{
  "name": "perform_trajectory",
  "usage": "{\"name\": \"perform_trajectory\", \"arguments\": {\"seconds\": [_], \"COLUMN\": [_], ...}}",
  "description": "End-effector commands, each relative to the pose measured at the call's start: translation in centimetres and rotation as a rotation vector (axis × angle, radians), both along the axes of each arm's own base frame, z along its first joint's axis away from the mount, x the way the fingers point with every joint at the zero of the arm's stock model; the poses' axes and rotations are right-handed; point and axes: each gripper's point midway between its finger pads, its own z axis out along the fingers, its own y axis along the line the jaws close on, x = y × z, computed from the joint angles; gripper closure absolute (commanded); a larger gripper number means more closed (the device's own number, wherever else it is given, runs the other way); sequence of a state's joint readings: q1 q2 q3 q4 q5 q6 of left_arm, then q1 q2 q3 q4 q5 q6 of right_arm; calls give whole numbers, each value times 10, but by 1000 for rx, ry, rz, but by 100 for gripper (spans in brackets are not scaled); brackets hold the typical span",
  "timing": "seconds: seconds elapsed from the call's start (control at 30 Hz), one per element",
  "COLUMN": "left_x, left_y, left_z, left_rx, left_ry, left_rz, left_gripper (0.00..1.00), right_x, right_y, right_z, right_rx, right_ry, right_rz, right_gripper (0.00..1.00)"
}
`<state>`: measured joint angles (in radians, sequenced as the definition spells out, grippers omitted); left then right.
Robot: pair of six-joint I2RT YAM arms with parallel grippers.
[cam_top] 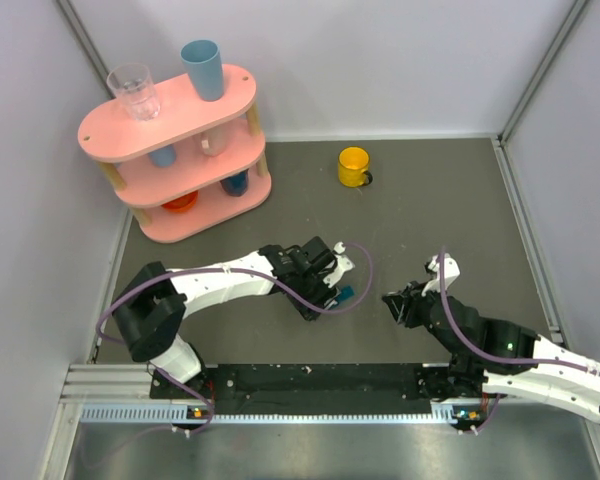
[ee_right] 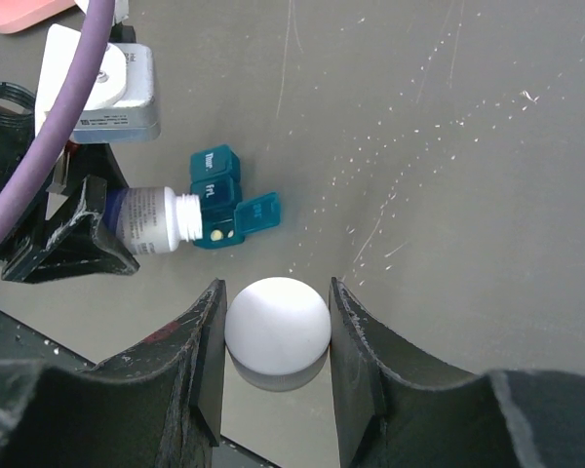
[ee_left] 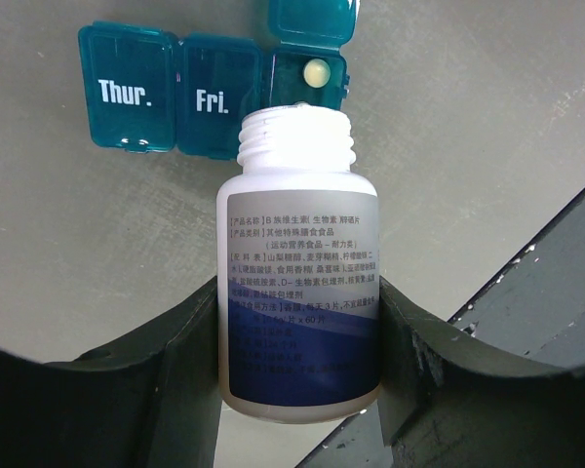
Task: Sort the pills into containers
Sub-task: Pour the pill into the pill container.
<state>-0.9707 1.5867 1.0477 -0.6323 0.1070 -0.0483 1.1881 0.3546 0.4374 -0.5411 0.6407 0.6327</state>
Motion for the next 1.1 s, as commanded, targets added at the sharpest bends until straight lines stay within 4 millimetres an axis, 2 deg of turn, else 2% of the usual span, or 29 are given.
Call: {"name": "perform_trajectory", "arguments": {"seconds": [0.0,1.07], "left_x": [6,8], "left_y": [-9,-8], "left_z": [11,10], "left_rx": [-23,8], "left_ry": [-24,-15], "left_rz": [-16,-9], "left_gripper": [100,100], "right_x": [2,2], "right_y": [0,1], "right_z": [7,4], "right_rx": [40,44], "right_ry": [-10,-3], "right_rz": [-15,-17], "right_gripper": [100,100]}}
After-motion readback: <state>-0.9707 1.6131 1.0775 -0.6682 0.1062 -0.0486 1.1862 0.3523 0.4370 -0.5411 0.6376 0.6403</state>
